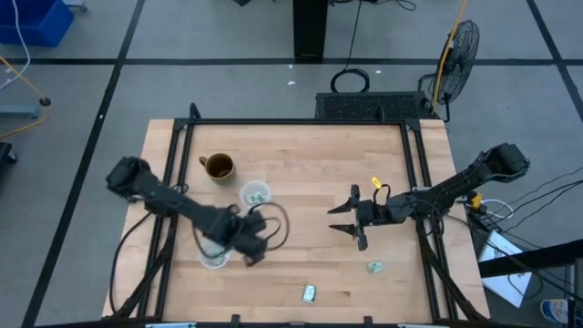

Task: Pick and place Stevia / Truvia into bins
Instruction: Put the stevia packet into the bottom transparent container, then put the truvia packet into the top transparent container

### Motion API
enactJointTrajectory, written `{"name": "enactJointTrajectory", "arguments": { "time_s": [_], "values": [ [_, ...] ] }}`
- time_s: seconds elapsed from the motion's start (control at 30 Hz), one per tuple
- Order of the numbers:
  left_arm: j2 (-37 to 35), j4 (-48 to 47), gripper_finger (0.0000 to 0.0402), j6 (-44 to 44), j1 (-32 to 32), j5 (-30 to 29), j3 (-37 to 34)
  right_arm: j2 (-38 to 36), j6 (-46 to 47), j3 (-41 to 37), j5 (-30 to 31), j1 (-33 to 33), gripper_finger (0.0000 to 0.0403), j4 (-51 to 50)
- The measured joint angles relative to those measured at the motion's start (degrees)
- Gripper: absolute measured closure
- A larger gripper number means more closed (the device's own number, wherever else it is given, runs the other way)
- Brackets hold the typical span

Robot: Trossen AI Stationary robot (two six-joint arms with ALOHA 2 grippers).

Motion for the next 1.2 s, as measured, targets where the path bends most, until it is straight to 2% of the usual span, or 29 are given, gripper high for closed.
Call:
{"name": "enactJointTrajectory", "arguments": {
  "time_s": [0.13, 0.27, 0.4, 0.5, 0.7, 0.83, 0.97, 1.07, 1.13, 1.2],
  "values": [
    [1.2, -4.3, 0.0383, -8.9, -4.9, 6.9, 0.0, 0.0, -0.1, 0.0, 0.0, 0.0, 0.0219, 0.1],
    [1.0, -7.5, 0.0382, -18.1, -9.6, 10.8, -0.1, 0.0, 0.0, 0.0, -0.1, -0.1, 0.0221, 0.1],
    [1.1, -13.1, 0.0376, -26.8, -14.0, 11.3, -0.1, 0.0, 0.0, 0.0, -0.2, -0.6, 0.0222, 0.2],
    [1.1, -12.7, 0.0374, -29.8, -15.7, 11.2, -1.2, 0.0, 0.0, 0.0, -0.2, -0.8, 0.0222, 0.1],
    [1.1, -10.1, 0.0363, -31.1, -16.3, 10.7, -5.3, 0.0, 0.0, 0.0, -0.3, -0.8, 0.0220, 0.0],
    [1.1, -10.0, 0.0325, -31.1, -15.3, 14.6, -8.0, 0.0, 0.0, 0.0, -0.3, -0.8, 0.0213, -1.7],
    [1.1, -9.9, 0.0279, -29.2, -14.8, 14.8, -8.5, 0.0, 0.0, 0.0, -0.7, -0.7, 0.0205, -1.9],
    [1.1, -9.9, 0.0254, -27.8, -13.8, 14.5, -8.5, 0.0, -0.2, 0.0, -4.7, -0.8, 0.0204, -2.1],
    [0.9, -9.9, 0.0247, -27.0, -12.8, 16.0, -8.5, 0.0, -0.4, 0.4, -9.2, -0.7, 0.0206, -2.7],
    [0.4, -10.0, 0.0244, -26.7, -11.4, 17.7, -8.4, 0.0, 1.2, 2.0, -10.8, 0.2, 0.0208, -3.8]
  ]
}}
